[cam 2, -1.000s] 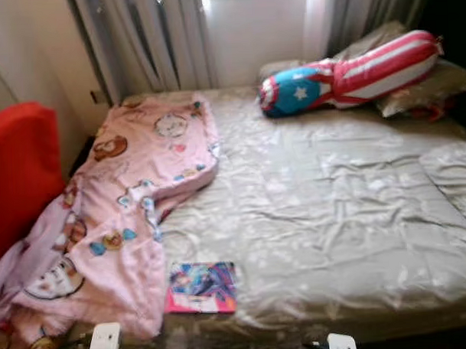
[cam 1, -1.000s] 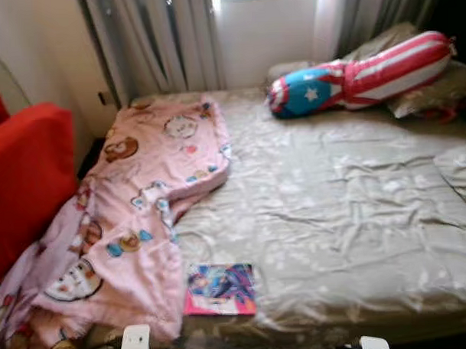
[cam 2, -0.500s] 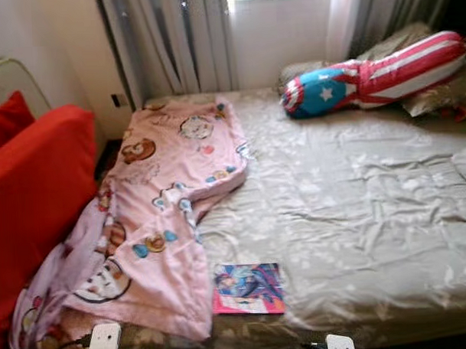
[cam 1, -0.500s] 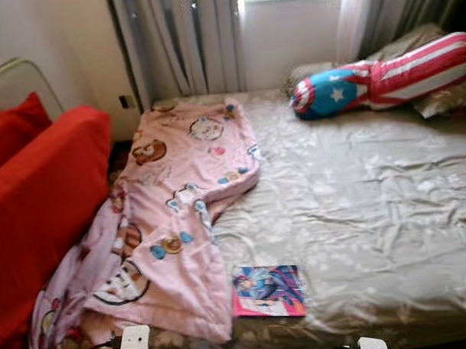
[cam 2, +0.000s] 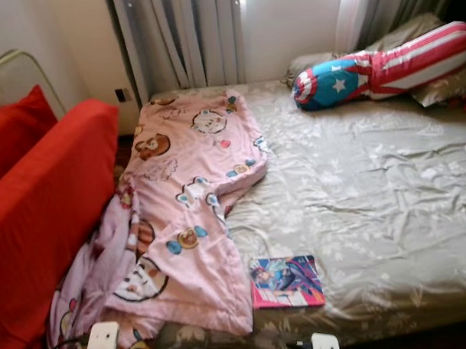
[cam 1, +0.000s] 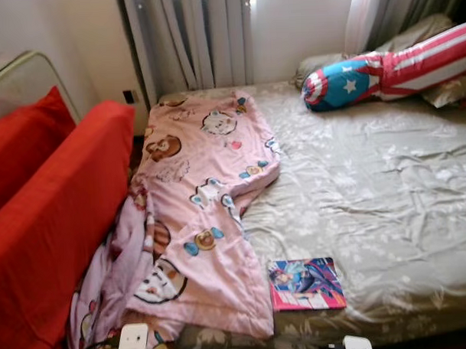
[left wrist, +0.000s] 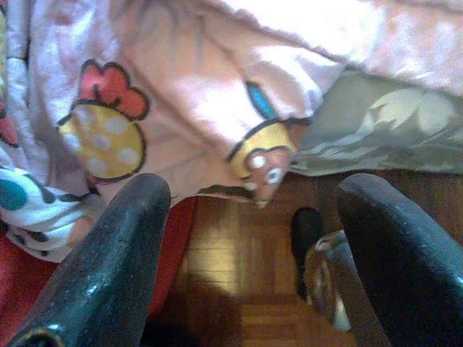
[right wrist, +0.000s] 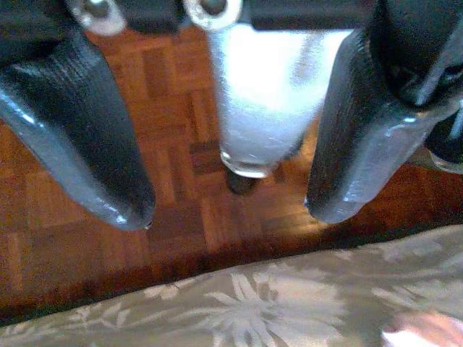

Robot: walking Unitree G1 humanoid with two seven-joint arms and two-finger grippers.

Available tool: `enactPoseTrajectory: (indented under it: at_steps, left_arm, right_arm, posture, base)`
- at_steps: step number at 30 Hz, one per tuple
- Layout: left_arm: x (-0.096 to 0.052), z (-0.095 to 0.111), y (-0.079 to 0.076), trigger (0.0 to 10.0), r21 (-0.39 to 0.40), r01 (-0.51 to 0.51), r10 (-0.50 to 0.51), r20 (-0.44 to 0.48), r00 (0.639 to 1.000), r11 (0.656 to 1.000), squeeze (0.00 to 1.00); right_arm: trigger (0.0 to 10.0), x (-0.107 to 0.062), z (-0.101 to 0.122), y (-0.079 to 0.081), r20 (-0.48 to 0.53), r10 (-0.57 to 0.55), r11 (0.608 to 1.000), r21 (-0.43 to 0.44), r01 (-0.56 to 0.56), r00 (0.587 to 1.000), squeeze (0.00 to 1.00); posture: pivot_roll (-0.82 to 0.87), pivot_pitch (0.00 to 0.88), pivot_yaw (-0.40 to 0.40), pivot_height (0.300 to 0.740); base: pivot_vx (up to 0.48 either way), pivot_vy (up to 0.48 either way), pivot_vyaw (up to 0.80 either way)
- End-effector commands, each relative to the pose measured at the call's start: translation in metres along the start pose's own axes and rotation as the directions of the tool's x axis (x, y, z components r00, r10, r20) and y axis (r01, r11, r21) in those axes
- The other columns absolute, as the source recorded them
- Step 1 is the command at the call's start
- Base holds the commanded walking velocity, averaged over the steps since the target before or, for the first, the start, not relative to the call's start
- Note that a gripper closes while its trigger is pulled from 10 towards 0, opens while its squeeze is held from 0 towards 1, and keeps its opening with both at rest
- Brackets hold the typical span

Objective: Clean up the room

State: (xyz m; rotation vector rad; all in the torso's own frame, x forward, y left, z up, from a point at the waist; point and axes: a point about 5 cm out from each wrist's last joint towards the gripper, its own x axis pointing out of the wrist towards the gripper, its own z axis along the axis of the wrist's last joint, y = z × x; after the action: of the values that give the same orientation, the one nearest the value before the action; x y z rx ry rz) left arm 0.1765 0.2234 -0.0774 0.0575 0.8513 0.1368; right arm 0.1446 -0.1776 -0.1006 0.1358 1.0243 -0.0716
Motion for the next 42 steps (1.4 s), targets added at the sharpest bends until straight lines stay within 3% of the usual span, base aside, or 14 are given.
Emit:
enactPoseTrajectory:
  at_steps: [1, 7, 14, 19, 22, 24, 31, 32, 33, 42]
  left_arm:
    - [0.0, -0.002, -0.003, 10.0, 0.013, 0.005, -0.005, -0.008, 1.0, 1.0, 0.0]
    - [0.0, -0.001, -0.004, 10.0, 0.014, 0.008, -0.008, -0.004, 1.0, 1.0, 0.0]
    - [0.0, 0.0, -0.005, 10.0, 0.002, -0.001, 0.001, 0.002, 1.0, 1.0, 0.0]
    - [0.0, 0.0, -0.006, 10.0, 0.001, 0.0, 0.0, 0.005, 1.0, 1.0, 0.0]
    - [0.0, 0.0, -0.006, 10.0, -0.001, 0.0, 0.0, 0.006, 1.0, 1.0, 0.0]
    - [0.0, 0.001, -0.006, 10.0, -0.004, 0.0, 0.0, 0.01, 1.0, 1.0, 0.0]
    - [0.001, 0.005, -0.006, 10.0, -0.017, 0.002, -0.002, 0.027, 1.0, 1.0, 0.0]
    - [0.001, 0.005, -0.006, 10.0, -0.017, 0.003, -0.002, 0.028, 1.0, 1.0, 0.0]
    - [0.001, 0.005, -0.006, 10.0, -0.019, 0.004, -0.003, 0.027, 1.0, 1.0, 0.0]
    - [0.001, 0.004, -0.008, 10.0, -0.024, 0.007, -0.007, 0.024, 1.0, 1.0, 0.0]
  right_arm:
    - [10.0, -0.002, -0.001, -0.013, 0.005, -0.024, 1.0, -0.004, 0.024, 1.0, 0.0]
    - [10.0, -0.005, -0.002, -0.026, 0.003, -0.035, 0.999, -0.005, 0.035, 0.999, 0.0]
    - [10.0, 0.0, -0.004, 0.005, -0.002, -0.005, 1.0, -0.011, 0.005, 1.0, 0.0]
    - [10.0, 0.001, -0.002, 0.009, -0.001, -0.002, 1.0, -0.013, 0.002, 1.0, 0.0]
    - [10.0, 0.0, 0.0, 0.0, 0.002, -0.012, 1.0, -0.011, 0.012, 1.0, 0.0]
    - [10.0, -0.003, 0.002, -0.02, 0.007, -0.032, 0.999, -0.007, 0.032, 0.999, 0.0]
    - [10.0, -0.005, 0.001, -0.028, 0.01, -0.041, 0.999, -0.005, 0.041, 0.999, 0.0]
    - [10.0, -0.004, 0.001, -0.025, 0.009, -0.037, 0.999, -0.006, 0.037, 0.999, 0.0]
    - [10.0, -0.002, -0.001, -0.01, 0.01, -0.02, 1.0, -0.013, 0.02, 1.0, 0.0]
    - [10.0, 0.003, 0.005, 0.02, 0.03, 0.012, 0.999, -0.035, -0.011, 0.999, 0.0]
  posture:
    - [0.03, 0.0, -0.003, 0.74]
    - [0.03, 0.0, -0.003, 0.74]
    - [0.03, 0.0, -0.007, 0.74]
    - [0.03, 0.0, -0.009, 0.74]
    - [0.03, 0.0, -0.009, 0.74]
    - [0.03, 0.0, -0.009, 0.74]
    - [0.03, 0.0, -0.009, 0.74]
    - [0.03, 0.0, -0.009, 0.74]
    - [0.03, 0.0, -0.009, 0.74]
    - [0.03, 0.0, -0.01, 0.74]
  base:
    - [0.0, -0.48, 0.0]
    - [0.0, -0.48, 0.0]
    - [0.0, -0.274, 0.0]
    - [0.0, 0.0, 0.0]
    - [0.0, 0.0, 0.0]
    - [0.0, 0.0, 0.0]
    - [0.0, 0.0, 0.0]
    - [0.0, 0.0, 0.0]
    - [0.0, 0.0, 0.0]
    - [0.0, 0.0, 0.44]
